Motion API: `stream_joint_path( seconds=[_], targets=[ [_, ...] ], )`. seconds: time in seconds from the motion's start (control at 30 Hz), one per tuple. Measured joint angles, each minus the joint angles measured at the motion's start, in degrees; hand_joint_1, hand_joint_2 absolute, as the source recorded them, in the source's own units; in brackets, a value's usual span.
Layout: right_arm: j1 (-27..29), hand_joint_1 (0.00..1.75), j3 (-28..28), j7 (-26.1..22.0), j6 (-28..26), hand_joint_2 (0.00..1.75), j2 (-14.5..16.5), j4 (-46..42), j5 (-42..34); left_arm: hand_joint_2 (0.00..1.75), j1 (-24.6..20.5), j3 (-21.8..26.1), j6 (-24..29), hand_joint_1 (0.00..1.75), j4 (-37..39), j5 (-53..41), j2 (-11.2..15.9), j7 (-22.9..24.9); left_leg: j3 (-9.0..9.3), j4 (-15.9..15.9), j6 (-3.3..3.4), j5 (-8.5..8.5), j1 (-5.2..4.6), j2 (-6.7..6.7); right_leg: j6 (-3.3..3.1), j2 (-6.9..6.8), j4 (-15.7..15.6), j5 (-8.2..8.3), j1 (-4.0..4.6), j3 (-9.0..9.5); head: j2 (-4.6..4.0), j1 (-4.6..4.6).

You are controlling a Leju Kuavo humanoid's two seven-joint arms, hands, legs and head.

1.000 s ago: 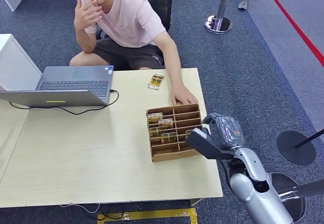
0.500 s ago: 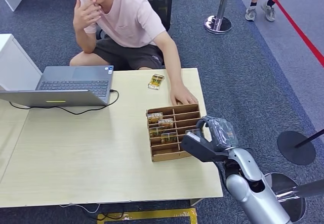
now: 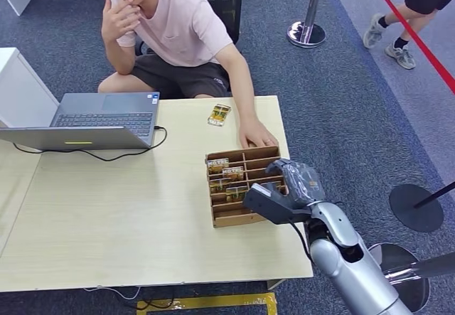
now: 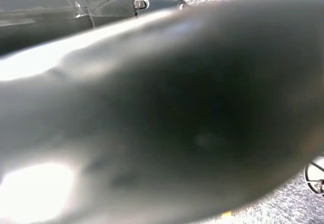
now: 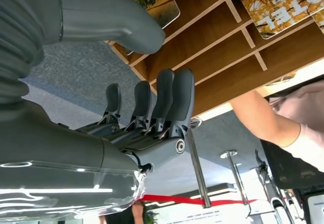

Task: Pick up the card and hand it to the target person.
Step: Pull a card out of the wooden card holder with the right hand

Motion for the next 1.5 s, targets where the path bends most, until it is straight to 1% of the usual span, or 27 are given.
stream_joint_path(
  seconds=[0.23,0.4,0.67,0.9,1.23,1.5],
  targets=[
    [-0.4,0.98,0.6,0.0,0.0,1.75,0.0,1.0,0.0,0.0,0.0,0.0,0.0,0.0,0.0,0.0,0.0,0.0,0.0,0.0,0.0,0.0,0.0,0.0,0.0,0.0,0.0,0.0,0.0,0.0,0.01,0.0],
    [-0.5,0.87,0.7,0.0,0.0,1.75,0.0,1.4,0.0,0.0,0.0,0.0,0.0,0.0,0.0,0.0,0.0,0.0,0.0,0.0,0.0,0.0,0.0,0.0,0.0,0.0,0.0,0.0,0.0,0.0,0.01,0.0],
    [-1.4,0.93,1.5,0.0,0.4,1.75,0.0,2.4,0.0,0.0,0.0,0.8,0.0,0.0,0.0,0.0,0.0,0.0,-0.01,0.0,0.0,0.0,0.0,0.0,0.0,0.0,0.0,0.0,0.0,-0.01,0.0,0.0],
    [-3.1,0.93,3.4,0.0,1.1,1.75,0.0,3.4,-0.7,0.0,0.0,1.3,0.2,0.0,0.2,-0.1,-0.2,0.1,0.0,0.0,0.0,0.0,0.0,0.0,0.0,0.02,0.0,0.0,0.0,-0.02,0.01,0.0],
    [-4.9,0.97,5.7,0.2,2.0,1.75,-0.1,5.9,-0.9,0.0,-0.1,1.8,0.4,0.0,0.2,0.0,-0.5,0.1,-0.01,0.0,0.0,0.0,0.0,0.0,0.0,0.01,0.0,0.0,0.0,-0.02,0.01,0.0],
    [-5.3,0.99,6.4,0.7,1.5,1.75,-1.2,6.6,-1.7,0.0,-0.1,1.9,0.5,0.0,0.2,-0.7,-0.5,0.3,0.0,0.0,0.0,0.0,0.0,0.0,0.0,0.01,0.0,0.0,0.0,-0.02,0.0,0.0]
  ],
)
